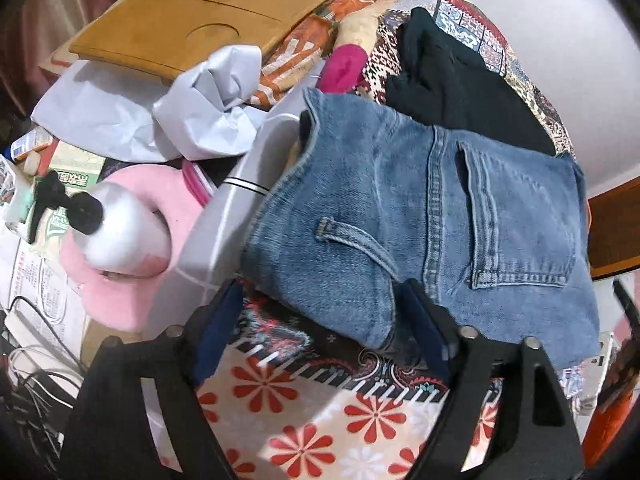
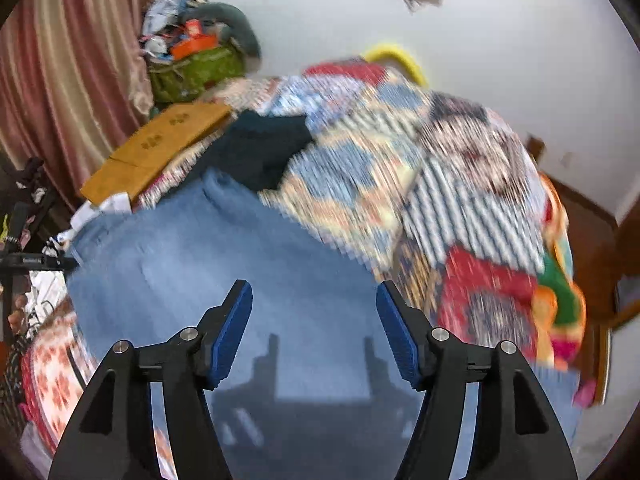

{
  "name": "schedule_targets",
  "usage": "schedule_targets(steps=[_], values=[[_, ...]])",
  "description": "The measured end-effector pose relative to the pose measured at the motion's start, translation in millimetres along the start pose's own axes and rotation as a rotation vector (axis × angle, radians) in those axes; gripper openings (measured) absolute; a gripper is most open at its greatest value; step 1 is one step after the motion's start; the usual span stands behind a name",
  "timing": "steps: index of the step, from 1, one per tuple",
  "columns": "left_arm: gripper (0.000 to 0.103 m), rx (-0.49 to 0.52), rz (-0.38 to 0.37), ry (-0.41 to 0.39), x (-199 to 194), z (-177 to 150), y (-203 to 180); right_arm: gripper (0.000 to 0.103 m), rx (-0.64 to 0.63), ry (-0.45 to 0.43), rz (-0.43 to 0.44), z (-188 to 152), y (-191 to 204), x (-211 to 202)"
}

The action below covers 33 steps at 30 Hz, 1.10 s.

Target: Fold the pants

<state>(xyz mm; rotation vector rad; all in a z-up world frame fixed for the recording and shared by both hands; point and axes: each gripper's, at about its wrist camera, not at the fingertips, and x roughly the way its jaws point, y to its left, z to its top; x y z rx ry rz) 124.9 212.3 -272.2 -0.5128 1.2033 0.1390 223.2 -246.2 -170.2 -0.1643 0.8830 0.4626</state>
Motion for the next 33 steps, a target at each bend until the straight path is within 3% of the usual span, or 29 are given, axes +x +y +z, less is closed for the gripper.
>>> schedule_targets(steps=[2, 5, 8, 12, 16, 19, 21, 23, 26, 29, 33], values=[[0.06, -0.004, 0.014, -0.025, -1, 0, -7, 0.061, 0.032, 0.049, -0.007, -19, -7, 5], [0.049, 0.055, 0.09, -0.114, -14, 1, -20, 0.061, 0.069, 0.116, -0.014, -46, -11, 15], [0.049, 0.161, 0.197, -0.176, -17, -6, -31, 0.061, 0.112, 0.125, -0.003, -70, -15, 15], [0.053, 0.198, 0.242, -0.097, 13, -15, -32, 0.061, 0.221, 0.109, 0.045, -84, -32, 2], [0.056, 0.214, 0.272, -0.08, -2, -9, -40, 0.061, 0.272, 0.104, -0.014, -104, -51, -15], [0.056, 0.213, 0.271, -0.085, -19, 0, -47, 0.061, 0.356, 0.082, -0.072, -121, -78, -33], [0.063, 0.21, 0.274, -0.115, -33, 6, -58, 0.061, 0.444, 0.05, -0.097, -134, -102, -47], [0.079, 0.211, 0.258, -0.157, -47, 15, -74, 0.061, 0.543, 0.02, -0.123, -147, -129, -58], [0.086, 0.249, 0.195, -0.198, -60, 20, -106, 0.061, 0.689, -0.011, -0.181, -174, -174, -72], [0.089, 0.318, 0.123, -0.181, -55, 23, -146, 0.061, 0.797, -0.011, -0.257, -196, -206, -78], [0.089, 0.412, 0.062, -0.123, -33, 19, -197, 0.061, 0.911, -0.013, -0.288, -216, -243, -74]])
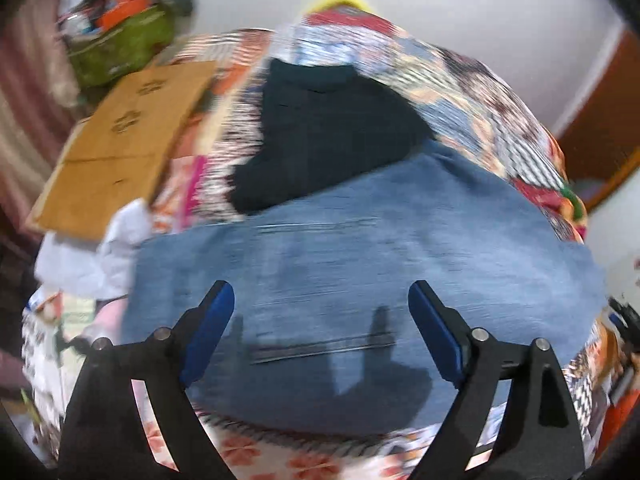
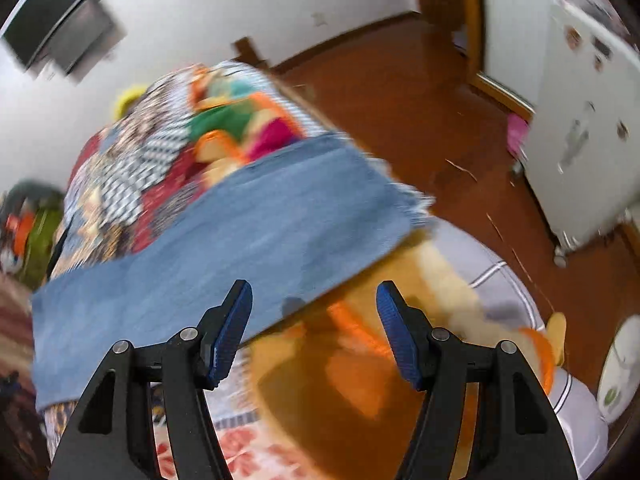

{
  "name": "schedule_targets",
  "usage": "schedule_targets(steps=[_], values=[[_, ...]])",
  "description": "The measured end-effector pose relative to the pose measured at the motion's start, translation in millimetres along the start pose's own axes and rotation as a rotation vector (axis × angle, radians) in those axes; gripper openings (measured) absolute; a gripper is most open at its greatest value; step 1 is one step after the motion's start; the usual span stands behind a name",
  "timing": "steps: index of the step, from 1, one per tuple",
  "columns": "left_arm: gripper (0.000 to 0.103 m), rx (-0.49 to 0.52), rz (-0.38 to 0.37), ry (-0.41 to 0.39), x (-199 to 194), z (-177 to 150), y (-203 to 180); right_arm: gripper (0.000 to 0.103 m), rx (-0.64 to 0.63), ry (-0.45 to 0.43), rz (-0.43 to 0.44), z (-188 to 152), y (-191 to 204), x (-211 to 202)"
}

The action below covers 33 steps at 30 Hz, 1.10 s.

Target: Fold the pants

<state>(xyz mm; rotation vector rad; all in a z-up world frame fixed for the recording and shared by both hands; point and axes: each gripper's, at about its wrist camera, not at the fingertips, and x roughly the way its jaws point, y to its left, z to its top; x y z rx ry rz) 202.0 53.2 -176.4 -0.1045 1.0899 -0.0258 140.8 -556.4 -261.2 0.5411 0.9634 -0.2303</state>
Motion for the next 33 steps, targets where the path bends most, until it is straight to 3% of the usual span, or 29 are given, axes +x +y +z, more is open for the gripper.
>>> schedule_targets(steps=[5, 8, 11, 13, 18, 24, 28, 31, 33], values=[[0.089, 0.105, -0.041, 0.052, 29, 4, -55, 0.058, 0.112, 0.03, -0.006, 7, -24, 21], [0.093, 0.141, -0.038, 0.098, 50, -3, -74, 0.042, 0.147, 0.041, 0.013, 9, -31, 29], [0.102, 0.151, 0.017, 0.048, 52, -8, -81, 0.029, 0.125, 0.019, 0.012, 10, -25, 31], [0.102, 0.152, 0.012, 0.056, 52, -7, -80, 0.005, 0.085, -0.011, -0.039, 11, -21, 26], [0.102, 0.148, 0.01, 0.093, 52, -1, -79, 0.004, -0.039, -0.164, -0.128, 16, -2, -2], [0.102, 0.212, 0.007, -0.031, 14, 17, -103, 0.003, -0.168, -0.353, -0.142, 50, 26, -49], [0.102, 0.249, -0.017, -0.057, 11, 20, -122, 0.003, -0.217, -0.445, -0.146, 68, 43, -72], [0.102, 0.284, -0.014, 0.004, 35, 11, -135, 0.001, -0.197, -0.421, -0.201, 73, 29, -61], [0.102, 0.294, -0.022, 0.071, 56, 2, -141, 0.001, -0.112, -0.267, -0.13, 75, 4, -33]])
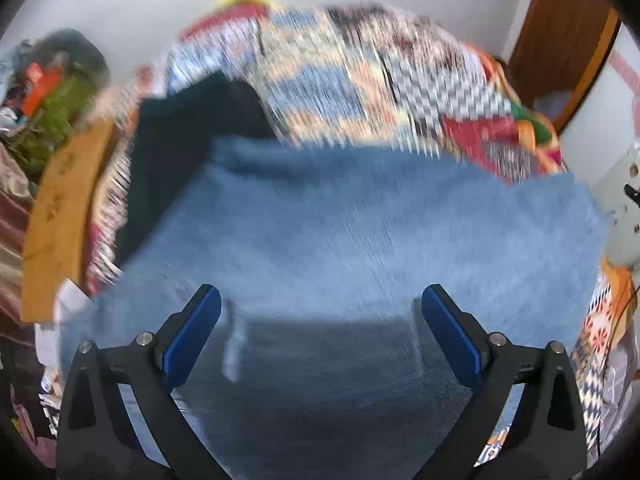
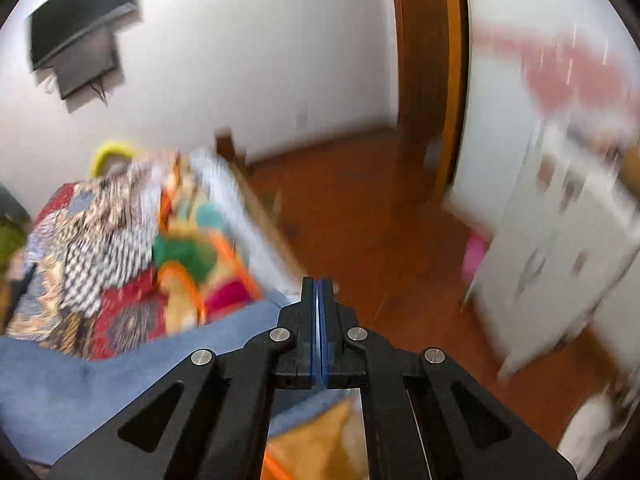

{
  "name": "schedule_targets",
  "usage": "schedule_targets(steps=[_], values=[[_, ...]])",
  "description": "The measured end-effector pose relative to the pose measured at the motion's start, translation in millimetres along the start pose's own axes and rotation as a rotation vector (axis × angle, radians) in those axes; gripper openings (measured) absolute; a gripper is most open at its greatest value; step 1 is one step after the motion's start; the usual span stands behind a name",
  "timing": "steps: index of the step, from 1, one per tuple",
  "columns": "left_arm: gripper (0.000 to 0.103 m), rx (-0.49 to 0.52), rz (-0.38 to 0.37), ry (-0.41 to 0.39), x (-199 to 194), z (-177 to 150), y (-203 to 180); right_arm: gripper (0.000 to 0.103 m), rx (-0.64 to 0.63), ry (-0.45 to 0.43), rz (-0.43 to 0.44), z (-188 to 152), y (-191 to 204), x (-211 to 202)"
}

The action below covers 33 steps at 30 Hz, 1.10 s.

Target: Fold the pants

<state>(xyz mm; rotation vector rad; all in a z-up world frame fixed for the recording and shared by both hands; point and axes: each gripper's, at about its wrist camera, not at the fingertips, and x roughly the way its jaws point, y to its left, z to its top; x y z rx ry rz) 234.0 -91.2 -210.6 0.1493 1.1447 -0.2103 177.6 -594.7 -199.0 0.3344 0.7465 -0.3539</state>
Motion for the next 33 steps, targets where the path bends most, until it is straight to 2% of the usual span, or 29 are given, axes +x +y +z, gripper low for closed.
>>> schedule_targets(steps=[1, 3, 5, 7, 8, 9, 10, 11, 12, 15, 19, 23, 27, 28, 30, 33], values=[[0.102, 0.0, -0.005, 0.024, 9, -3, -3, 0.001, 0.019, 0.066, 0.013, -8, -7, 13], [0.103, -0.02, 0.009, -0.015, 8, -6, -7, 0.001, -0.002, 0.15, 0.006, -26, -14, 27], [0.103, -0.022, 0.017, -0.001, 9, -3, -9, 0.002, -0.005, 0.184, 0.036, -37, -15, 27], [0.103, -0.024, 0.018, 0.014, 11, 1, -11, 0.005, 0.031, 0.208, 0.106, -43, -18, 22], [0.103, -0.027, 0.022, 0.018, 12, 3, -12, 0.012, 0.058, 0.214, 0.137, -45, -20, 19], [0.103, -0.027, 0.027, 0.018, 13, 5, -13, 0.028, 0.091, 0.218, 0.164, -46, -22, 18], [0.103, -0.024, 0.034, 0.015, 13, 5, -16, 0.038, 0.124, 0.219, 0.191, -48, -23, 17], [0.103, -0.022, 0.04, 0.013, 14, 7, -18, 0.056, 0.154, 0.218, 0.22, -49, -24, 15], [0.103, -0.02, 0.047, 0.009, 14, 8, -20, 0.062, 0.182, 0.219, 0.252, -52, -24, 16], [0.103, -0.009, 0.057, 0.003, 16, 11, -27, 0.062, 0.275, 0.281, 0.317, -64, -21, 33], [0.103, 0.021, 0.063, -0.003, 19, 15, -36, 0.062, 0.395, 0.361, 0.32, -80, -22, 63], [0.103, 0.036, 0.047, -0.005, 24, 21, -43, 0.054, 0.386, 0.345, 0.294, -77, -18, 75], [0.103, 0.01, 0.018, 0.0, 26, 27, -47, 0.033, 0.394, 0.32, 0.29, -69, -18, 81], [0.103, 0.007, 0.007, -0.001, 26, 27, -49, 0.03, 0.388, 0.314, 0.286, -67, -18, 80], [0.103, 0.012, -0.006, -0.004, 24, 28, -53, 0.014, 0.361, 0.288, 0.261, -64, -17, 74], [0.103, 0.041, -0.019, -0.023, 17, 30, -63, 0.008, 0.296, 0.233, 0.227, -55, -8, 60]])
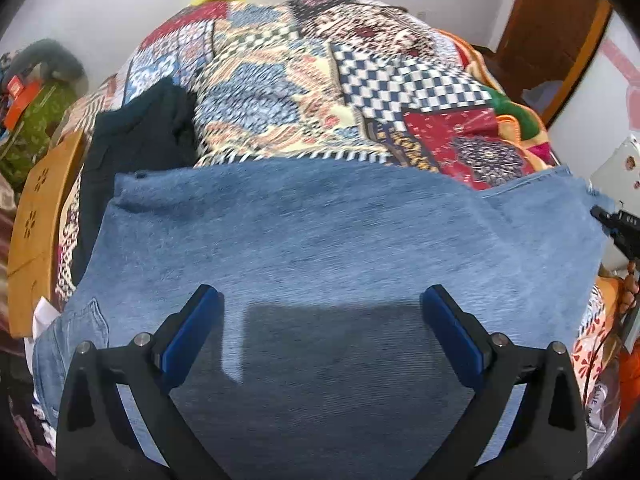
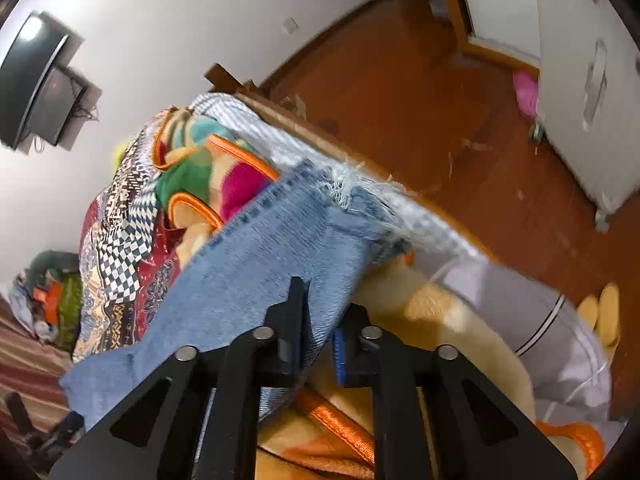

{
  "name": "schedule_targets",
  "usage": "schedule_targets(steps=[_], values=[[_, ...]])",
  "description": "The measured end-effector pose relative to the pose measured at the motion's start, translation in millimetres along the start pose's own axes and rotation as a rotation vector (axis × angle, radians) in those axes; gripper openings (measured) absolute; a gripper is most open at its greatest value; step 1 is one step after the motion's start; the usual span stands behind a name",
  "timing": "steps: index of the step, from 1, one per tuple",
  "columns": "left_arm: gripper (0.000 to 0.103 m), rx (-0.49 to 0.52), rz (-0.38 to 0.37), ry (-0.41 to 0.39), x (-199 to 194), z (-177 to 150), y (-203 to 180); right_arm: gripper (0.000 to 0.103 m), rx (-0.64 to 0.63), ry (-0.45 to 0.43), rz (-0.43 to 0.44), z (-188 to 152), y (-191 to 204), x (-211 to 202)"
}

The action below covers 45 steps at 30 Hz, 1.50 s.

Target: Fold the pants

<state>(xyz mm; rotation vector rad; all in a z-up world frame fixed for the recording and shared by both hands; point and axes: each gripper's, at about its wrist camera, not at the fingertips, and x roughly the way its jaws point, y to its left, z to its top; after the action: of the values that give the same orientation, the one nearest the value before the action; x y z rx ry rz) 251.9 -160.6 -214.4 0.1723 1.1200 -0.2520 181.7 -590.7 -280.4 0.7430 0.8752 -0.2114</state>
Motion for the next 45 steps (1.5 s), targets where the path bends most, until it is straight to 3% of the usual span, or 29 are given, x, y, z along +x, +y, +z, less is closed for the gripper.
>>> schedule_targets(steps=[5, 13, 17, 23, 32, 40, 45], values=[[0.103, 0.029, -0.022, -0.068, -27, 4, -13, 0.007, -0.072, -0.092, 0.029, 7, 28, -31], [0.103, 0.04, -0.026, -0.211, -82, 5, -14, 0.006, -0.255, -0.235, 0.204, 13, 118, -101], [0.103, 0.042, -0.011, -0.28, -107, 2, -6, 0.006, -0.346, -0.254, 0.301, 6, 164, -120], [0.103, 0.009, -0.007, -0.354, -133, -7, 15, 0.006, -0.49, -0.213, 0.418, -23, 227, -127], [0.103, -0.077, -0.019, -0.385, -144, -22, 60, 0.006, -0.66, -0.044, 0.464, -91, 293, -74], [0.103, -0.146, -0.005, -0.346, -134, -39, 91, 0.007, -0.783, 0.207, 0.43, -161, 317, -12], [0.103, -0.188, 0.013, -0.32, -126, -45, 106, 0.014, -0.844, 0.351, 0.351, -195, 322, 24]])
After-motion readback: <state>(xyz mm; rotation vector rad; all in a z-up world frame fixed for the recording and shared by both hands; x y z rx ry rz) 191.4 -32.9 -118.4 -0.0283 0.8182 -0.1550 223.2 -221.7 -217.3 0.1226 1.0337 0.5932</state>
